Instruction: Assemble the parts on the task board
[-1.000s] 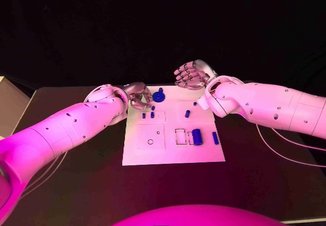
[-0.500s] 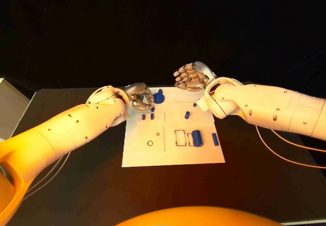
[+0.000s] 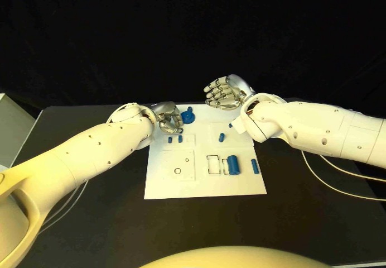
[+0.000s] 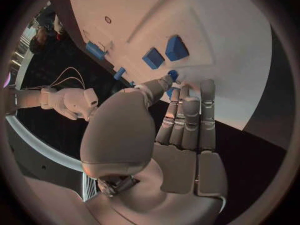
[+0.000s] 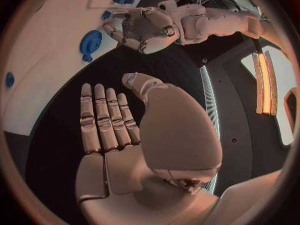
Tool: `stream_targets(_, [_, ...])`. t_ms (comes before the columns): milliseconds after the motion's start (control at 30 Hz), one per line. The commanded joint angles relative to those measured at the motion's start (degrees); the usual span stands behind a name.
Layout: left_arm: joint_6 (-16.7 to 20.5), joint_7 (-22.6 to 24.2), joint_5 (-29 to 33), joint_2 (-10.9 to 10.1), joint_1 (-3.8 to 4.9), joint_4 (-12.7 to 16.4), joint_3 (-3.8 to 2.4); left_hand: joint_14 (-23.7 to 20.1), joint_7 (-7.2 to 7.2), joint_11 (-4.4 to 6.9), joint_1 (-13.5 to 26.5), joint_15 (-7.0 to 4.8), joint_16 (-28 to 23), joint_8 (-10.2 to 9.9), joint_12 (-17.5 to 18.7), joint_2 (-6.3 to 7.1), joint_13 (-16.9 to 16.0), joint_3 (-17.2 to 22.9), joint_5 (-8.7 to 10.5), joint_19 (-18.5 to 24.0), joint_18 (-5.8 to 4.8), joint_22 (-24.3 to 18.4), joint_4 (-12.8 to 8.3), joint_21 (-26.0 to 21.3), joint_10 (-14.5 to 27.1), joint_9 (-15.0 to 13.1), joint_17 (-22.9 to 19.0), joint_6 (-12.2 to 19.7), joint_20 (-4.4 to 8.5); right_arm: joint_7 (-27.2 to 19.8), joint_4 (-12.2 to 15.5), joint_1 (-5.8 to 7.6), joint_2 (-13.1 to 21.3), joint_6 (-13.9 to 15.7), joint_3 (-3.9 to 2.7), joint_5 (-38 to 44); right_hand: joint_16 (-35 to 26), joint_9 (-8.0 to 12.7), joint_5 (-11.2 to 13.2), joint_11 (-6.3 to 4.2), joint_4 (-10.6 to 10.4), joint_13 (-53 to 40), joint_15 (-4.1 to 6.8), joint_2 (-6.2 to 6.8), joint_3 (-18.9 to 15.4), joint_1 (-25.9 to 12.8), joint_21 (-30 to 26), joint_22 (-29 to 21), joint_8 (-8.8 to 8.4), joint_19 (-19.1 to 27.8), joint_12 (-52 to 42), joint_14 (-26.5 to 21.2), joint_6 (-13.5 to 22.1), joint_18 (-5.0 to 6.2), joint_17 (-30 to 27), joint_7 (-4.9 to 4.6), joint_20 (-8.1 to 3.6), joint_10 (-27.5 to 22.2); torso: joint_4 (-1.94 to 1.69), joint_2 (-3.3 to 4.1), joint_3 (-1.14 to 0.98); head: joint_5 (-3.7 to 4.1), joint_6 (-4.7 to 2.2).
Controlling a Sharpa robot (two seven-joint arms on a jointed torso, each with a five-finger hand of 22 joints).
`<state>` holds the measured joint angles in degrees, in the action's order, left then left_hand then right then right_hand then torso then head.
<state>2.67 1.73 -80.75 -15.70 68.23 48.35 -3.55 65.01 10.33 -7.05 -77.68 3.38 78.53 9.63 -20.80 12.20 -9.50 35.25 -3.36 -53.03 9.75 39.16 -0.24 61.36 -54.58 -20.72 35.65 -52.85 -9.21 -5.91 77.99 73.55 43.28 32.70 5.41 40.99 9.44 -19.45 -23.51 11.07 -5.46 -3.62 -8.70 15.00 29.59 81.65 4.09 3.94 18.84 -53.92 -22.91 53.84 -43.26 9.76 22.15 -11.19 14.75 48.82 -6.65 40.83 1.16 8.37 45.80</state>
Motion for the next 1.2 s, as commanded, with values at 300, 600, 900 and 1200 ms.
stream_targets(300, [-2.14,0.23,-0.76,0.93,0.02,-0.50,0.03,0.47,-0.35,0.14,-0.96,-0.38,0.58,0.30,-0.57,-0.11,-0.09,-0.07,0.18,0.00,0.91,-0.04,-0.32,-0.18,-0.95,-0.12,0.70,-0.34,0.58,-0.65,0.05,-0.01,-0.24,-0.61,-0.04,0.10,-0.35,0.12,-0.30,-0.08,0.00,-0.01,-0.08,0.07,0.42,-0.68,-0.11,-0.07,-0.18,0.06,0.38,0.46,-0.41,0.77,-0.13,-2.90,0.33,0.40,-0.09,-0.11,0.02,0.20,0.13])
stream_targets(600, [-2.73,0.00,-1.14,1.11,0.05,-0.59,0.45,1.27,-0.76,0.60,-3.08,-0.87,1.45,1.17,-0.85,-1.36,0.00,1.04,0.22,-0.20,0.91,0.40,-1.41,0.58,-2.08,-0.58,2.00,-1.74,1.10,-0.61,0.27,0.01,-0.08,-0.57,-0.04,0.10,-0.37,0.13,-0.31,-0.08,0.00,-0.01,-0.08,0.05,0.44,-0.73,-0.11,-0.07,-0.18,0.07,0.40,0.47,-0.42,0.77,-0.15,-2.90,0.33,0.42,-0.15,-0.01,0.05,0.40,0.11])
stream_targets(900, [-2.82,0.11,-1.58,1.55,0.04,-1.19,1.15,2.41,-0.84,0.85,-4.03,-1.12,2.28,1.27,-1.14,-1.75,-0.03,1.39,0.26,-0.67,0.77,1.59,-2.22,1.79,-3.06,-0.66,3.87,-1.90,1.35,-0.58,0.38,0.02,-0.11,-0.63,-0.04,0.06,-0.39,0.14,-0.31,-0.08,-0.06,-0.01,-0.08,0.00,0.44,-0.84,-0.10,-0.07,-0.18,0.07,0.43,0.49,-0.45,0.77,-0.17,-2.90,0.34,0.45,-0.06,0.00,0.00,0.61,0.32])
stream_targets(1200, [-2.68,0.52,-1.63,1.84,0.02,-1.46,1.64,2.76,-0.79,0.87,-4.05,-1.16,2.59,0.89,-1.14,-1.50,-0.02,1.22,0.31,-0.87,0.68,2.20,-2.50,2.38,-3.26,-0.53,4.35,-1.23,1.43,-0.56,0.40,0.03,-0.22,-0.74,-0.04,0.06,-0.41,0.15,-0.33,-0.08,-0.10,-0.01,-0.08,-0.02,0.44,-0.92,-0.10,-0.07,-0.19,0.07,0.45,0.50,-0.46,0.77,-0.18,-2.90,0.34,0.47,-0.16,-0.10,0.05,0.69,0.45])
